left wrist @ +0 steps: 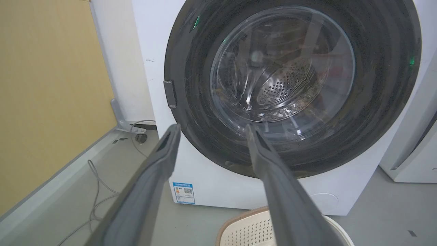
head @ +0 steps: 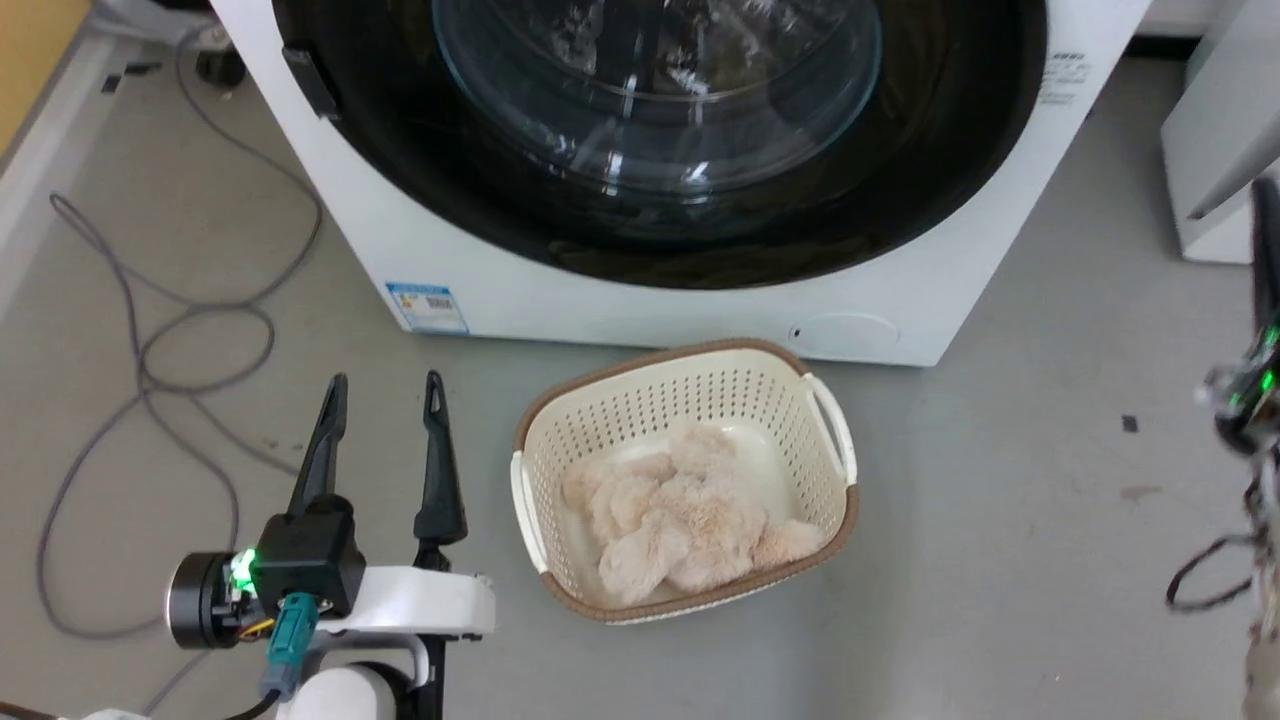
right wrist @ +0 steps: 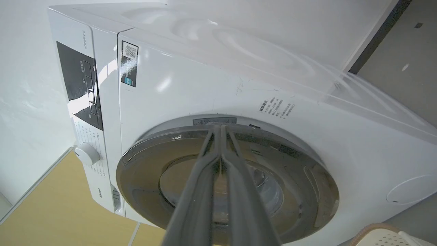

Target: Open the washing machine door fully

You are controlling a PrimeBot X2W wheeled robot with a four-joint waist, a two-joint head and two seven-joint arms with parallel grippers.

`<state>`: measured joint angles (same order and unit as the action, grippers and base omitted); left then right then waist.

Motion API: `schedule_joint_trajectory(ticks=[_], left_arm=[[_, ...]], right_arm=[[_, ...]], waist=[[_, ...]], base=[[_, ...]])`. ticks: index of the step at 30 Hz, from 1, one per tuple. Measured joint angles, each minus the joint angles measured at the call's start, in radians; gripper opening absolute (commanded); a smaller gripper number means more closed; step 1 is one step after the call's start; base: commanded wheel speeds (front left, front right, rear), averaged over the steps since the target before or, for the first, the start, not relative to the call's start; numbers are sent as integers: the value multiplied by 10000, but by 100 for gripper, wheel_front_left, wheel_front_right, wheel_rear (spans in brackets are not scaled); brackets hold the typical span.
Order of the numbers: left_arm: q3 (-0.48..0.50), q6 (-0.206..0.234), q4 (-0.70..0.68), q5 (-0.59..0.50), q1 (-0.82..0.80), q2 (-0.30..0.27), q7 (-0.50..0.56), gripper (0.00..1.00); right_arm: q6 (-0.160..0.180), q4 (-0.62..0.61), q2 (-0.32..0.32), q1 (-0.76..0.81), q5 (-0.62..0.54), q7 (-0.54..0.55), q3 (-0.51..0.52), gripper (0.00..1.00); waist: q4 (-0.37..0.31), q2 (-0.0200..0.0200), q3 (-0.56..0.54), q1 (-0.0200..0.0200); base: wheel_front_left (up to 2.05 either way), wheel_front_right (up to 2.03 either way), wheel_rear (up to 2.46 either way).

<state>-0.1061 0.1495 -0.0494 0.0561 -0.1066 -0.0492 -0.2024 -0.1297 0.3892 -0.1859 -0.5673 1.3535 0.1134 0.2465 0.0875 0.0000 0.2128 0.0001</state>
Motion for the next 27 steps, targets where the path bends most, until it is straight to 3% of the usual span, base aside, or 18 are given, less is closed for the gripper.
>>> schedule_joint_trajectory(ticks=[17,27], left_arm=[[-596,623,-293,366,-1041,0,-372,100],[-886,857,-341,527,-1405,0,-539,100]], right_arm=[[0,3012,-1409,-4253,704,681,-1035,0],[0,3870,-1726,-5412,1179,1540,-1795,0]], waist=[[740,0,1849,0],[1116,0,2510,0]], base=[[0,0,0],[0,0,0]])
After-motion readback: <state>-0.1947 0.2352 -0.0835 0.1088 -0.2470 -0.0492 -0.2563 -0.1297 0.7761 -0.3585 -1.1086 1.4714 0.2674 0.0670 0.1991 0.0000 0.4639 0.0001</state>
